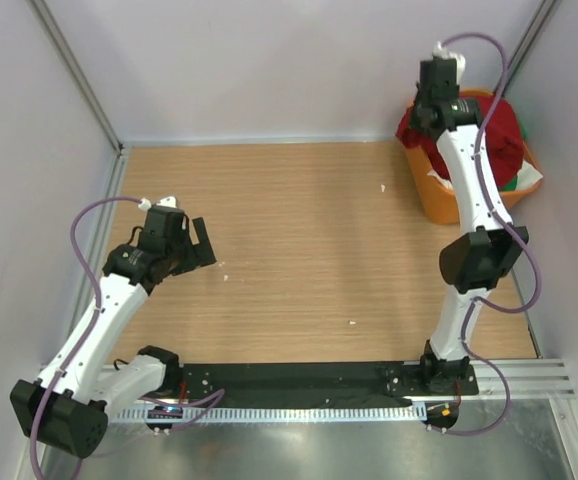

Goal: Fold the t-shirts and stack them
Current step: Grab the tshirt from the pile, then move the tshirt to the center of the board

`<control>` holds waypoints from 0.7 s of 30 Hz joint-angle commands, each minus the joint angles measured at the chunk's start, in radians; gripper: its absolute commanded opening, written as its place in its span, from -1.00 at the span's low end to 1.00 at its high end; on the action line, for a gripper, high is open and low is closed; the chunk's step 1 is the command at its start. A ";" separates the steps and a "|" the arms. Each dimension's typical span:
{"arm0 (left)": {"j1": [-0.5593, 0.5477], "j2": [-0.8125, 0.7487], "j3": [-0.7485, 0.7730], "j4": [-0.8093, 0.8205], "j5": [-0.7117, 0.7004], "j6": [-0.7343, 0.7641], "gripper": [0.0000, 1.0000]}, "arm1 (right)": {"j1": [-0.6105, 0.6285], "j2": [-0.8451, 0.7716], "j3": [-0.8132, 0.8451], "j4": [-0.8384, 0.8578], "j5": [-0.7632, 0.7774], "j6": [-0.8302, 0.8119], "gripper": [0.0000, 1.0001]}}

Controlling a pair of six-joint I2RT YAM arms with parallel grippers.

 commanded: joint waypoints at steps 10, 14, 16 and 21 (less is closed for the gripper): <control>-0.004 -0.050 0.003 -0.005 -0.061 -0.004 0.83 | 0.510 -0.499 -0.133 0.505 0.218 -0.269 0.41; -0.005 -0.065 0.011 -0.028 -0.081 -0.012 0.85 | 0.510 -0.493 -0.331 0.288 0.298 -0.096 0.99; -0.005 -0.067 0.038 -0.064 -0.096 -0.025 0.85 | 0.510 -0.493 -0.497 0.202 0.173 0.034 0.99; -0.005 -0.110 0.083 -0.159 -0.064 -0.056 0.84 | 0.517 -0.644 -0.884 0.276 0.040 0.240 0.99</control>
